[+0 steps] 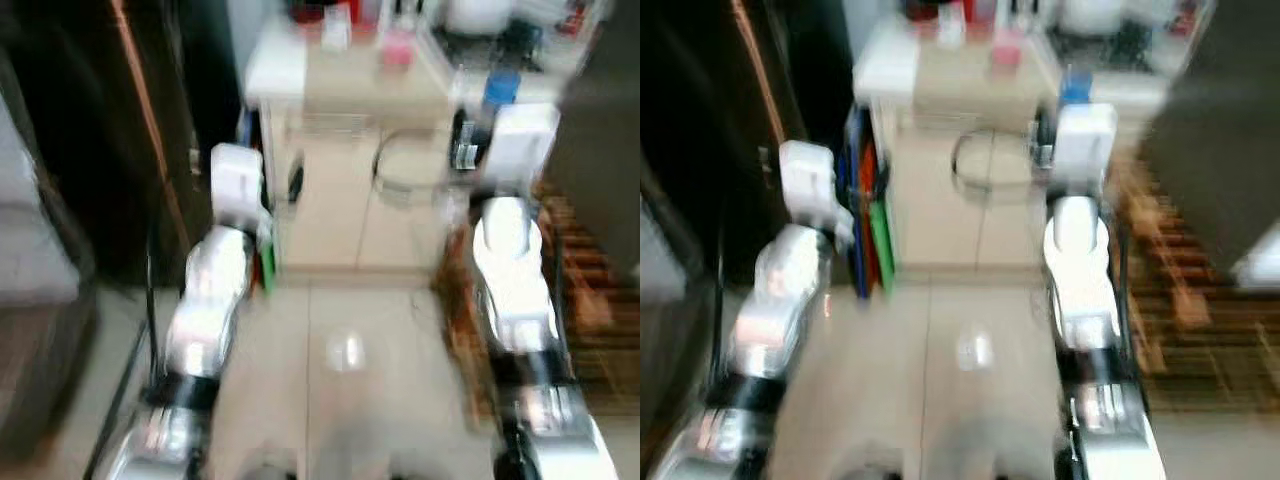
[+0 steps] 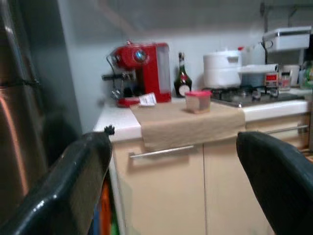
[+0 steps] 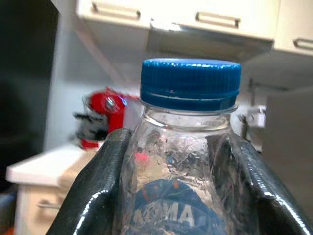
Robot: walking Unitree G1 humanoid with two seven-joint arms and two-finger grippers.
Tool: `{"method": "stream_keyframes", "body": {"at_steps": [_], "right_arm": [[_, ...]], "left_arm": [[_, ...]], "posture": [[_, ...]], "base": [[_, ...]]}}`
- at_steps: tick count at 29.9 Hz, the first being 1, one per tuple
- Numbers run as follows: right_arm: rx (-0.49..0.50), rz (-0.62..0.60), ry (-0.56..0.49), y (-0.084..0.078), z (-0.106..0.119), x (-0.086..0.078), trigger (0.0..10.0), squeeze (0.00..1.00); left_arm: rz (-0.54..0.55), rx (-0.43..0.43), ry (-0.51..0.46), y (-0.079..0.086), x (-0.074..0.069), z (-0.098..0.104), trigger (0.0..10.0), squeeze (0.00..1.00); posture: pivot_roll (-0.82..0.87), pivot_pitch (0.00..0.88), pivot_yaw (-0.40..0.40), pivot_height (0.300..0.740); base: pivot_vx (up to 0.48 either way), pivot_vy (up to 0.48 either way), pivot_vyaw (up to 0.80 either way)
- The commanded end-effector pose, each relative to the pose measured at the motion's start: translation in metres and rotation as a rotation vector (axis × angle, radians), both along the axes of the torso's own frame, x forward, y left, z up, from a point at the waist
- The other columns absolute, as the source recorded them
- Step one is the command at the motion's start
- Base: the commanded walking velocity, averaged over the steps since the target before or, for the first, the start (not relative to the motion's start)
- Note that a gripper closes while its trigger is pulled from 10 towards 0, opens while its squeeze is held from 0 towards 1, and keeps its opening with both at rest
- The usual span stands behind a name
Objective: Restocking fridge
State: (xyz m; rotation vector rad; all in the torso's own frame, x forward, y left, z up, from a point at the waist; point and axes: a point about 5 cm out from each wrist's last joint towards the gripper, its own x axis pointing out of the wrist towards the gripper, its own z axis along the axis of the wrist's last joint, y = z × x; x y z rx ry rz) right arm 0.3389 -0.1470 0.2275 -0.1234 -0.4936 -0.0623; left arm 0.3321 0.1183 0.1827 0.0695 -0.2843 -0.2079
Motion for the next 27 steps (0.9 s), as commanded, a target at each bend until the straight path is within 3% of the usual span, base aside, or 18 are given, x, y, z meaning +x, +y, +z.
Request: {"method": "stream_keyframes", "body": {"at_steps": [1,27], "right_arm": [[-0.007,0.003,-0.027,0.0,0.008,-0.001,10.0,0.0],[-0.025,0.016,0.025,0.001,-0.002,0.001,10.0,0.0]], "left_arm": [[-0.019,0.004,-0.003,-0.004,0.0,0.002,10.0,0.0],[-0.036,0.007,0.0,-0.005,0.0,0.001,10.0,0.0]], "posture": [[-0.05,0.0,0.045,0.74],[-0.06,0.0,0.05,0.74]], "base": [[0.0,-0.48,0.0],[0.0,-0.458,0.0]]}}
